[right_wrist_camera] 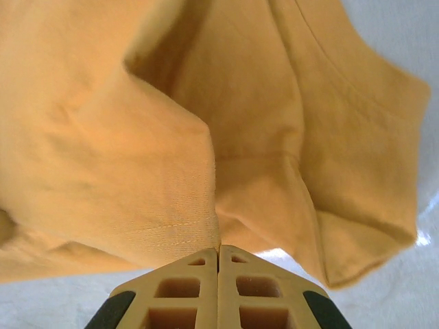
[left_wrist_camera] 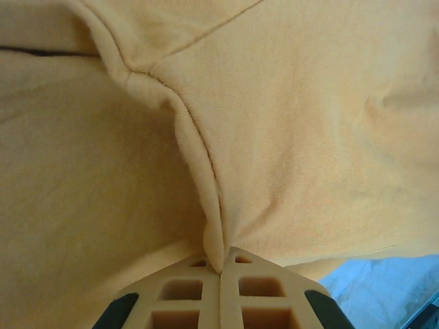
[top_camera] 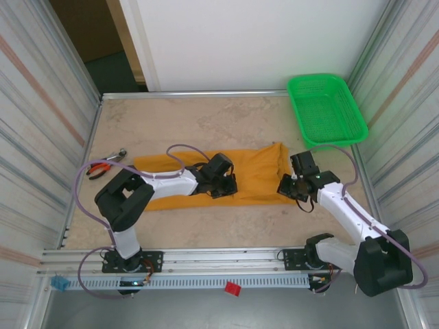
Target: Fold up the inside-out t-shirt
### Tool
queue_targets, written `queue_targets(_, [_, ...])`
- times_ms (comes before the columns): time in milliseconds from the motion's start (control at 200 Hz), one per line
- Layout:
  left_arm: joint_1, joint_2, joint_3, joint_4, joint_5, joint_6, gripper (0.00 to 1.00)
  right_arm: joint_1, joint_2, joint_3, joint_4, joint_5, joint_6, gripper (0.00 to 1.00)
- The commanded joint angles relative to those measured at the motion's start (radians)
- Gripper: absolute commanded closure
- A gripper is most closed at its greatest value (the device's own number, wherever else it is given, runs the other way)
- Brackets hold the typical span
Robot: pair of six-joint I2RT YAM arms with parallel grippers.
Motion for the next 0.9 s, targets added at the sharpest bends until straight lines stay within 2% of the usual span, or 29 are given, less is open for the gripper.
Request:
queue_targets(0, [0.009,-0.060,-0.003,-0.032,0.010,0.008,0.95,0.021,-0.039,-0.043,-0.076,0.042,0.083,1.00])
queue_targets(65, [0.011,-0.075,-0.008,-0.045,0.014,0.015,0.81,0.024,-0.048,-0.057,-0.080,0.044,0.106,1.00])
queue_targets(125, [0.015,-0.096,-0.020,-0.061,0.015,0.024,0.63,0.024,-0.046,-0.051,-0.099,0.056,0.124,0.82])
queue_targets(155, [0.021,-0.113,-0.027,-0.072,0.014,0.031,0.56,0.027,-0.050,-0.041,-0.112,0.063,0.130,0.78])
queue_targets(261, [0.071,-0.211,-0.076,-0.119,0.003,0.051,0.42,0.033,-0.083,0.011,-0.139,0.085,0.131,0.72])
queue_targets(386, [0.199,-0.370,-0.130,-0.206,-0.026,0.091,0.37,0.033,-0.075,0.093,-0.109,0.077,0.089,0.71])
queue_targets(481, [0.369,-0.448,-0.144,-0.267,-0.018,0.139,0.38,0.034,0.023,0.153,-0.033,0.041,0.041,0.71])
queue_targets(646, [0.652,-0.385,-0.134,-0.242,0.051,0.234,0.39,0.032,0.248,0.214,0.171,-0.038,0.022,0.72])
queue_targets(772, [0.759,-0.309,-0.143,-0.217,0.036,0.265,0.39,0.028,0.397,0.227,0.280,-0.075,0.052,0.73])
queue_targets(897, [0.812,-0.256,-0.182,-0.200,-0.005,0.262,0.40,0.027,0.472,0.199,0.317,-0.051,0.097,0.76])
